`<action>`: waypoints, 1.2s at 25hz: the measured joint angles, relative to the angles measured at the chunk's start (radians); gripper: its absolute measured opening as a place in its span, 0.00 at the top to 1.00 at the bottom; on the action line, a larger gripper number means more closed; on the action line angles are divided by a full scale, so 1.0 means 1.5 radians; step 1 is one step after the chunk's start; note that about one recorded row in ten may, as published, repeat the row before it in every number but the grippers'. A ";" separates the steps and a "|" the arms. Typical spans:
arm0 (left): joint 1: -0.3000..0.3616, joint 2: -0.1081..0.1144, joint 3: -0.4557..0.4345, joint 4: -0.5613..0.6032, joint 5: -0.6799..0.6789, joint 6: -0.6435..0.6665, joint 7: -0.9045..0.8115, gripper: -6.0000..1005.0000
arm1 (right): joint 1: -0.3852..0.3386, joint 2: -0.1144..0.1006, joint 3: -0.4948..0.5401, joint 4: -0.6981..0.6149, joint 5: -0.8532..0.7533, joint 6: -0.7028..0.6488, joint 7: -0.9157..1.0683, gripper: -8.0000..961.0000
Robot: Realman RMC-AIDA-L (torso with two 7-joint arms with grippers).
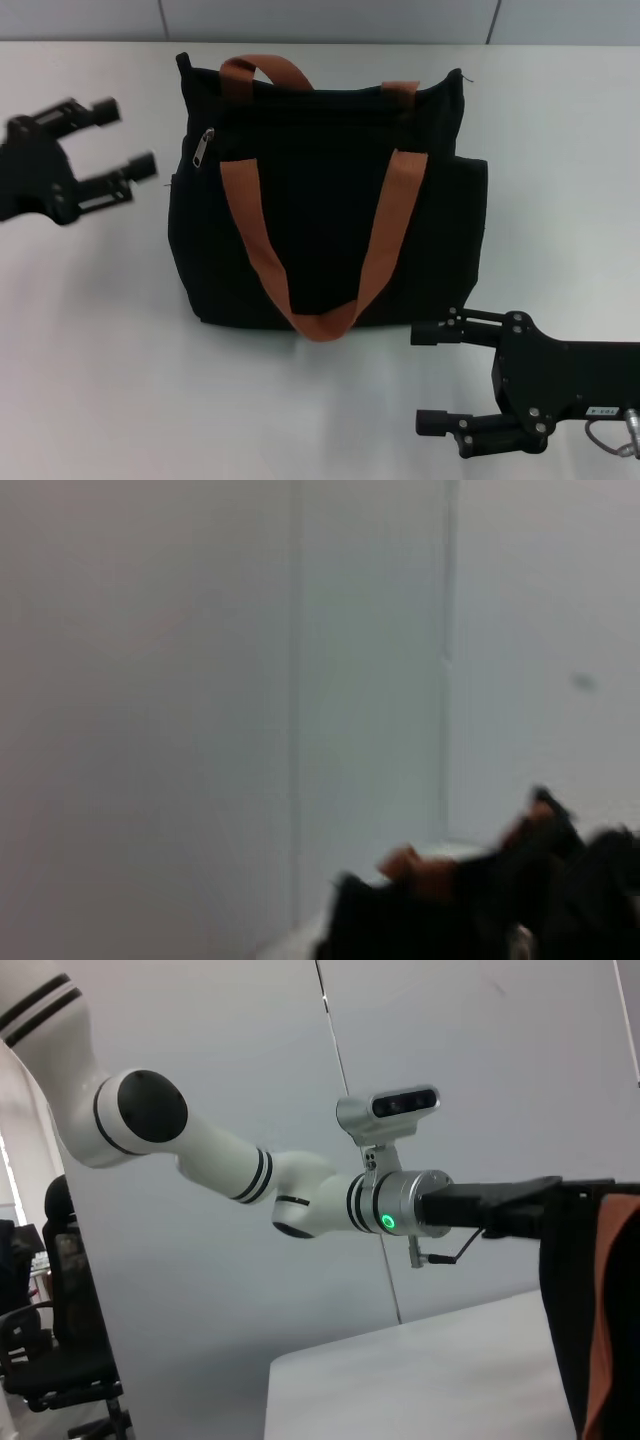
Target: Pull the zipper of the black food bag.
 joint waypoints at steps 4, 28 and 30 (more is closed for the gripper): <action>-0.020 -0.016 0.000 0.012 0.052 -0.019 0.004 0.33 | 0.000 -0.001 0.001 0.000 0.001 0.002 0.001 0.15; -0.045 -0.054 -0.023 0.014 0.057 -0.112 0.126 0.45 | 0.004 -0.001 0.007 0.000 0.004 0.004 0.005 0.15; -0.044 -0.055 -0.023 0.015 0.056 -0.108 0.127 0.54 | 0.004 -0.001 0.007 0.000 0.004 0.004 0.006 0.15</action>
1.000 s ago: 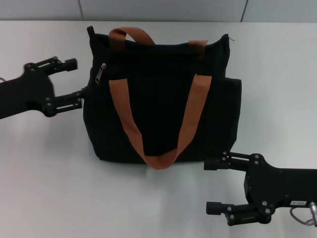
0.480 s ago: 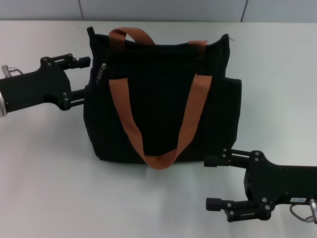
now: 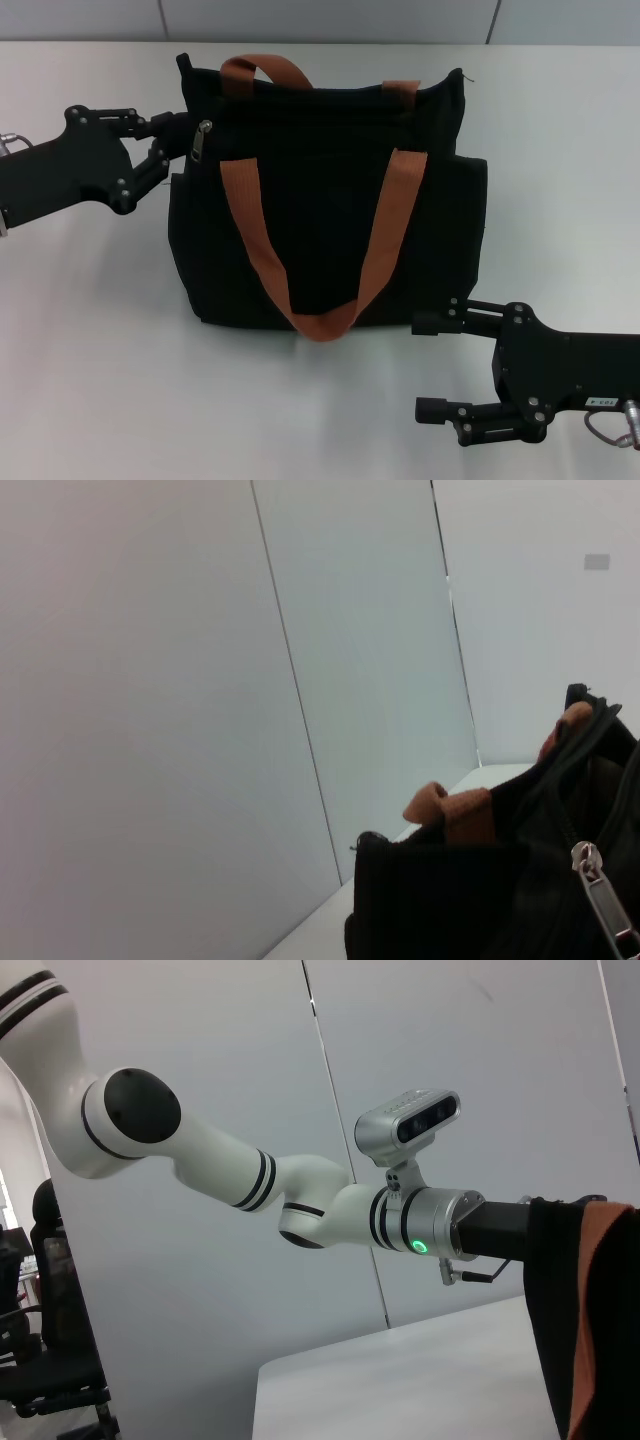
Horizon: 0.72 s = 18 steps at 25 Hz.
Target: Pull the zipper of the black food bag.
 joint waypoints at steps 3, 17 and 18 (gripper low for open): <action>0.002 0.000 -0.001 0.000 0.000 0.010 0.000 0.65 | 0.000 0.000 0.000 0.000 0.000 -0.003 0.000 0.15; 0.024 -0.001 -0.005 -0.003 -0.039 0.041 0.018 0.97 | 0.036 -0.003 0.000 -0.042 0.171 -0.087 0.197 0.15; 0.026 -0.002 -0.005 -0.003 -0.042 0.041 0.023 0.97 | 0.045 -0.004 -0.001 -0.056 0.183 -0.089 0.240 0.15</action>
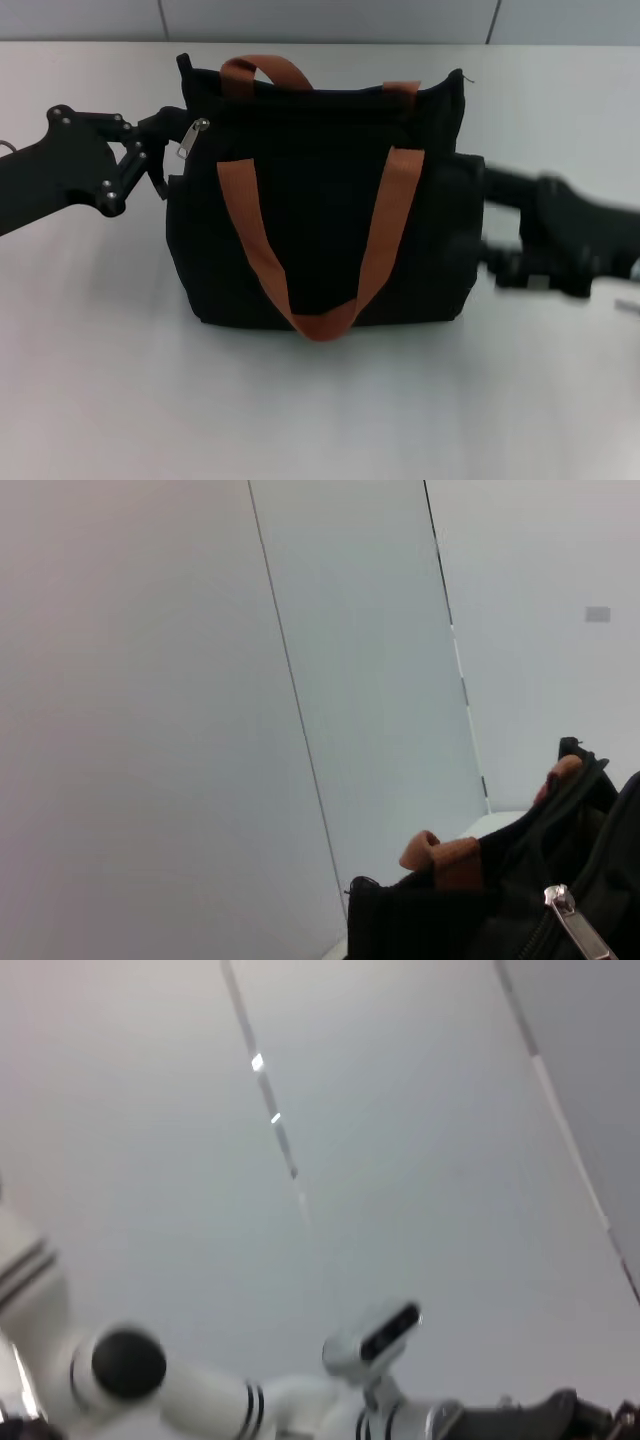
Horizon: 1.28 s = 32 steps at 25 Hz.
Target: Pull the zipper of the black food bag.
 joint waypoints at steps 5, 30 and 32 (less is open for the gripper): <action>0.002 -0.003 0.000 0.002 -0.010 0.004 -0.002 0.97 | 0.088 -0.009 -0.003 -0.064 0.021 0.030 0.255 0.15; -0.004 -0.006 0.009 0.022 -0.008 0.037 -0.032 0.97 | 0.334 0.001 -0.289 -0.077 0.014 0.327 0.698 0.15; -0.004 -0.006 0.009 0.022 -0.008 0.038 -0.032 0.97 | 0.335 0.001 -0.299 -0.078 0.014 0.340 0.704 0.15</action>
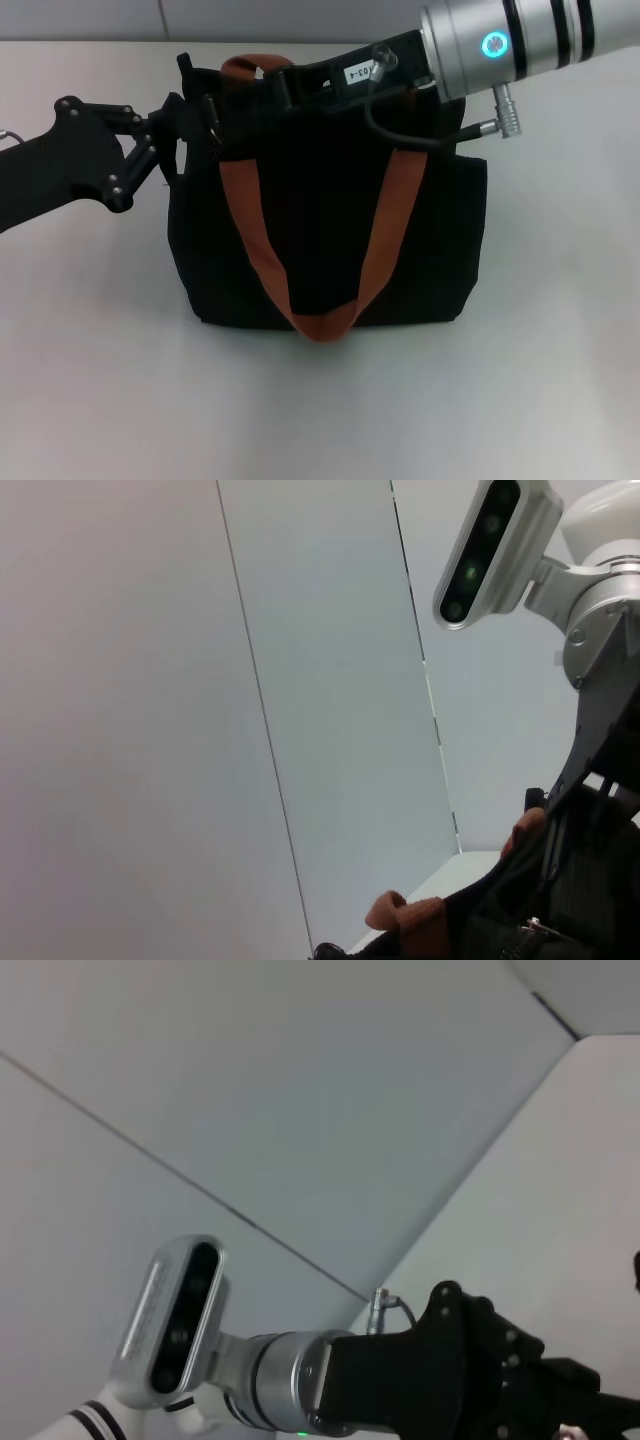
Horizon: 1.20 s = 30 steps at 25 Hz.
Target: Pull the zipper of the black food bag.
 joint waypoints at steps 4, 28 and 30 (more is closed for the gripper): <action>0.001 0.000 0.000 0.000 0.000 0.000 0.000 0.97 | -0.008 0.000 0.000 -0.032 0.001 0.000 0.001 0.15; -0.013 -0.001 0.014 0.001 0.001 0.015 -0.016 0.96 | -0.011 0.006 -0.044 -0.056 -0.011 0.031 0.000 0.15; -0.019 -0.001 0.017 0.003 0.001 0.010 -0.027 0.96 | -0.010 0.007 -0.045 -0.056 -0.005 0.029 0.000 0.15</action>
